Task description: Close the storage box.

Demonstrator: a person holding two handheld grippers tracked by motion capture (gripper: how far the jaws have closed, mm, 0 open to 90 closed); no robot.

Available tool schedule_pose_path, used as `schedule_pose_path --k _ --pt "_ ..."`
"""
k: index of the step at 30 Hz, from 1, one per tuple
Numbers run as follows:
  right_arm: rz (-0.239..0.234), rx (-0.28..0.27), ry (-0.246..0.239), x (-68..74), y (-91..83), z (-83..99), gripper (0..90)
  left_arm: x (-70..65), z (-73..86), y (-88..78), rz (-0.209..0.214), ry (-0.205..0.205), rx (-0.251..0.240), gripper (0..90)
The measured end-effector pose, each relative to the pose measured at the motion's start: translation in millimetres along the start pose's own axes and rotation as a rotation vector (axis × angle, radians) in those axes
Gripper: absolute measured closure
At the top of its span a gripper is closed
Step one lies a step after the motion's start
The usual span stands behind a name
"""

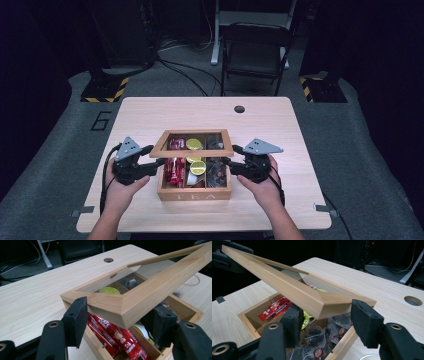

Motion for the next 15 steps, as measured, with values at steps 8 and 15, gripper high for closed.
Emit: schedule_pose_path --k 8,15 --pt "0.001 0.007 -0.011 -0.4 0.4 2.0 46.0 -2.9 0.8 -0.6 -0.008 -0.001 0.01 38.9" --pt "0.006 0.023 -0.024 -0.4 0.5 5.4 47.1 -3.0 -0.4 0.1 -0.018 -0.016 -0.007 38.9"
Point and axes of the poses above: each handheld gripper's, and its own axes: y roughly forward along the jaws, z roughly out of its underside, x roughly to its left, the point moved 2 cm from there along y, roughly forward along the jaws, and after that the axes turned 15 degrees about z, right-handed, at the moved point
